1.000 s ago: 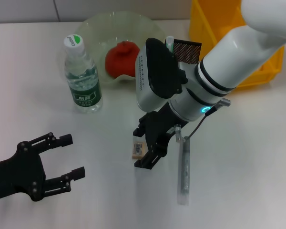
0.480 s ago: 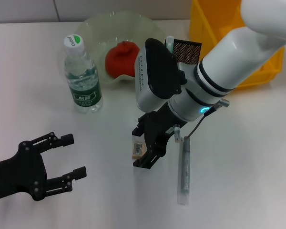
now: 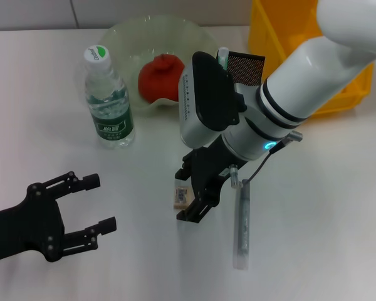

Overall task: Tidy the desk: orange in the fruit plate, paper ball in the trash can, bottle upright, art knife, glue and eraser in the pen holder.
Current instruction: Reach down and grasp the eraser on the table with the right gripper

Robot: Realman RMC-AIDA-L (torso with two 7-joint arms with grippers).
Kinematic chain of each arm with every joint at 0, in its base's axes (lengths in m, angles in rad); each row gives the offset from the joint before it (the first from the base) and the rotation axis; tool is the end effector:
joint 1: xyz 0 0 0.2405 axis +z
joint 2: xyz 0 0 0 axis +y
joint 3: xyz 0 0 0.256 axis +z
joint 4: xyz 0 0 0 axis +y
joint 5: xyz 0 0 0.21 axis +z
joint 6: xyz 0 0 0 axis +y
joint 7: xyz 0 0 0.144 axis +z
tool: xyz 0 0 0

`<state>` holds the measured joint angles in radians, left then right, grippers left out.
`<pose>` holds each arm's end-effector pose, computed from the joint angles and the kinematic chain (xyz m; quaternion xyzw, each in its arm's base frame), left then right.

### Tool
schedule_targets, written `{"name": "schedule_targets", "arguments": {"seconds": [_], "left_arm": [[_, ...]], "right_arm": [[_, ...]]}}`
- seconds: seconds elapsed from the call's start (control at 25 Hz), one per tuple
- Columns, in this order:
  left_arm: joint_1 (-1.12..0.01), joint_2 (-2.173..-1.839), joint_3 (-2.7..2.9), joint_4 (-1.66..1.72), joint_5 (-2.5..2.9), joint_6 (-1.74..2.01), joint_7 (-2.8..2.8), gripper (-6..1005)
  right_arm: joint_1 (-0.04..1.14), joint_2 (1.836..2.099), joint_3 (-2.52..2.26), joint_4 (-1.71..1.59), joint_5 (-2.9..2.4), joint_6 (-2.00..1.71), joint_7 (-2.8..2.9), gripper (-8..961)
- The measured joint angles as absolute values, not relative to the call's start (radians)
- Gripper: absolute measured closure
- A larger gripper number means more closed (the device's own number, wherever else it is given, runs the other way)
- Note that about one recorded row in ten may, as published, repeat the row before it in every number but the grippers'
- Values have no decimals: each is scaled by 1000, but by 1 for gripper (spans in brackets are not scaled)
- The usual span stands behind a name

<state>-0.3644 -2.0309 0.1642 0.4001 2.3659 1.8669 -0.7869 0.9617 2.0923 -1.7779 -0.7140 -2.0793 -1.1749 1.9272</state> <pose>-0.3266 0.2220 0.0048 -0.9270 -0.1318 -0.3154 0.1546 0.1271 0.3543 -0.1289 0.9900 -0.0051 0.1398 0.0205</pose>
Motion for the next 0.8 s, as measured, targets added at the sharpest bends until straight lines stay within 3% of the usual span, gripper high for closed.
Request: {"name": "schedule_targets", "arguments": {"seconds": [0.8], "left_arm": [[-377, -2031, 164, 398, 2356, 1867, -787, 198]], "right_arm": [[961, 2092, -1779, -712, -2080, -1164, 1925, 182]]}}
